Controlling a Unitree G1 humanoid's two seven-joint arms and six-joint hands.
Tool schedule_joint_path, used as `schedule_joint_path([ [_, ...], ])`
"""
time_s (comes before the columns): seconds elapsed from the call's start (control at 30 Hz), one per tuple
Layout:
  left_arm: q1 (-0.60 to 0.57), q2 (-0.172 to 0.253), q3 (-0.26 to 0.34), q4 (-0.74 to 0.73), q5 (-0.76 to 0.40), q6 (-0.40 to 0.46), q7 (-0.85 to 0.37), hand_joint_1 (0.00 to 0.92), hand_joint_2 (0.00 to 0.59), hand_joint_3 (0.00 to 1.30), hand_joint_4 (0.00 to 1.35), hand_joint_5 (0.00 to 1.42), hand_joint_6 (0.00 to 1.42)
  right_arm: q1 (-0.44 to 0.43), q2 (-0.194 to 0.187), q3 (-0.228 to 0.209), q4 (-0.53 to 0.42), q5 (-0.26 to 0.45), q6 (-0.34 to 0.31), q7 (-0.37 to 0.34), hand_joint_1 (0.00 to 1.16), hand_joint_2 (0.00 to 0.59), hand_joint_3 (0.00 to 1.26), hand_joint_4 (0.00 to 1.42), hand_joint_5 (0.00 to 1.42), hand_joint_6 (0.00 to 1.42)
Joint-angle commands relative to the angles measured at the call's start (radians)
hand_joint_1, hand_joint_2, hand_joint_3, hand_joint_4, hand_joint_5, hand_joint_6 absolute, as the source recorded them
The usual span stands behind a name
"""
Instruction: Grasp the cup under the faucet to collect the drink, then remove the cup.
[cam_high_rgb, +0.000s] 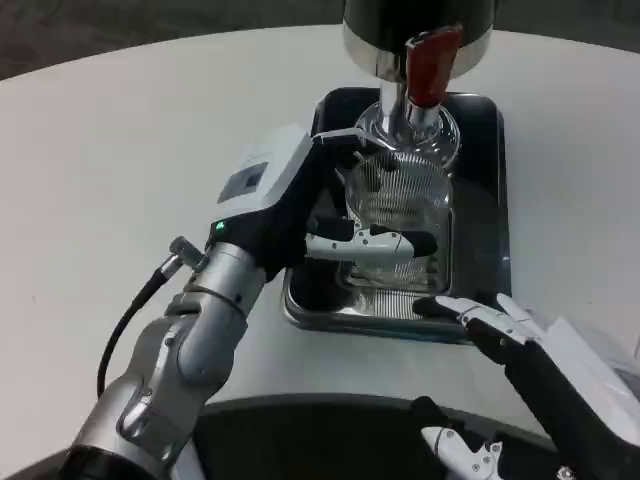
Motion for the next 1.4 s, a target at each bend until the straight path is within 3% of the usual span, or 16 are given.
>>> schedule_joint_path([
  [0.03,0.022,0.012,0.001,0.002,0.012,0.011,0.004,0.606,0.025,0.65,0.66,0.74,0.47,0.007,0.003,0.005,0.009,0.009,0.006,0.004,0.63,0.421,0.19,0.13,0.03,0.00],
  [0.13,0.028,0.011,0.000,0.000,0.012,0.009,0.005,0.581,0.022,0.62,0.60,0.73,0.46,0.006,0.003,0.004,0.009,0.009,0.006,0.004,0.63,0.421,0.19,0.13,0.03,0.00],
  [0.2,0.031,0.011,0.001,-0.003,0.012,0.010,0.007,0.464,0.032,0.53,0.52,0.68,0.46,0.006,0.003,0.003,0.009,0.010,0.006,0.003,0.63,0.421,0.19,0.13,0.03,0.00],
  [0.23,0.031,0.011,0.001,-0.004,0.012,0.010,0.008,0.357,0.044,0.51,0.52,0.65,0.45,0.007,0.003,0.002,0.008,0.010,0.006,0.003,0.63,0.421,0.19,0.13,0.03,0.00],
  [0.3,0.033,0.011,0.003,-0.005,0.011,0.010,0.011,0.276,0.047,0.44,0.42,0.59,0.44,0.009,0.004,0.002,0.008,0.010,0.006,0.001,0.63,0.421,0.19,0.13,0.03,0.00],
  [0.4,0.035,0.012,0.006,-0.006,0.010,0.011,0.014,0.256,0.045,0.37,0.34,0.51,0.43,0.010,0.004,0.001,0.008,0.011,0.005,-0.002,0.63,0.421,0.19,0.13,0.03,0.00],
  [0.5,0.037,0.014,0.010,-0.008,0.008,0.010,0.016,0.254,0.034,0.12,0.07,0.30,0.32,0.009,0.005,0.002,0.009,0.011,0.004,-0.003,0.63,0.421,0.19,0.13,0.03,0.00],
  [0.6,0.037,0.014,0.012,-0.008,0.006,0.008,0.013,0.270,0.031,0.06,0.00,0.22,0.25,0.007,0.007,0.003,0.010,0.011,0.003,-0.005,0.63,0.421,0.20,0.13,0.03,0.00],
  [0.9,0.035,0.015,0.013,-0.009,0.004,0.003,0.013,0.267,0.020,0.03,0.00,0.14,0.18,0.003,0.013,0.003,0.013,0.008,0.002,-0.006,0.63,0.421,0.20,0.13,0.04,0.00],
  [1.13,0.040,0.014,0.018,-0.033,-0.006,0.007,0.002,0.125,0.000,0.00,0.00,0.11,0.14,0.001,0.016,0.001,0.016,0.009,-0.001,-0.007,0.63,0.424,0.20,0.13,0.04,0.00],
  [1.4,0.066,0.020,0.031,-0.099,-0.023,0.048,-0.049,0.089,0.000,0.00,0.00,0.08,0.11,-0.002,0.017,-0.001,0.017,0.011,0.001,-0.006,0.63,0.426,0.20,0.13,0.04,0.00],
])
